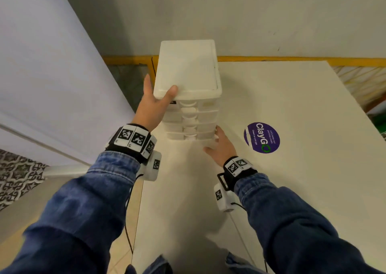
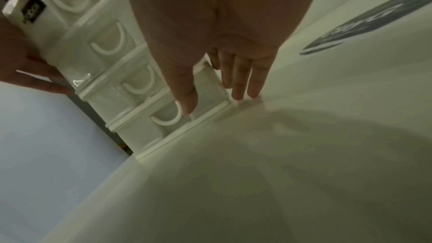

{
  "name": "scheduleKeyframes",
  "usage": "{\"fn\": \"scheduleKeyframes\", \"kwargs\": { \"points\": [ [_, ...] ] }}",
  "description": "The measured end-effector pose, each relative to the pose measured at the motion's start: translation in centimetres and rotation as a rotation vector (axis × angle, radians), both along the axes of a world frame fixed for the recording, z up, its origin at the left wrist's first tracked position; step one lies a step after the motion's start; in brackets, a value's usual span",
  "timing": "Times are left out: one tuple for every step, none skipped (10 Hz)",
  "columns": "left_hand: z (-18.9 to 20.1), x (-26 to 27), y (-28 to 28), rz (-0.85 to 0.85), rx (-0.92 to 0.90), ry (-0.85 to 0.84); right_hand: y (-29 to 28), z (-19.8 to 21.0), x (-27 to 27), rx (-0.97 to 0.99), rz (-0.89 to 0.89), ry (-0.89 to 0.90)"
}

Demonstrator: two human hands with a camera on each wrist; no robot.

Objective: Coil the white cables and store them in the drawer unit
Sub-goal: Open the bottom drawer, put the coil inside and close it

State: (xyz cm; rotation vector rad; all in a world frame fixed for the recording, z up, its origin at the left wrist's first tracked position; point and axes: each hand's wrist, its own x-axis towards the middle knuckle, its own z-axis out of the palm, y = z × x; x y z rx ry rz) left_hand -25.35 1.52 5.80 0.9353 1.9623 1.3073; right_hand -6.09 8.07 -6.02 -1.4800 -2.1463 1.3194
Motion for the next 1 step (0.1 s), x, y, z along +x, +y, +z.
{"fn": "scheduleKeyframes", "kwargs": {
  "points": [
    [0.74, 1.25, -0.79, 0.132, -0.001, 0.098, 0.01, 0.71, 2.14, -0.050, 0.041, 0.000]
  ]
}}
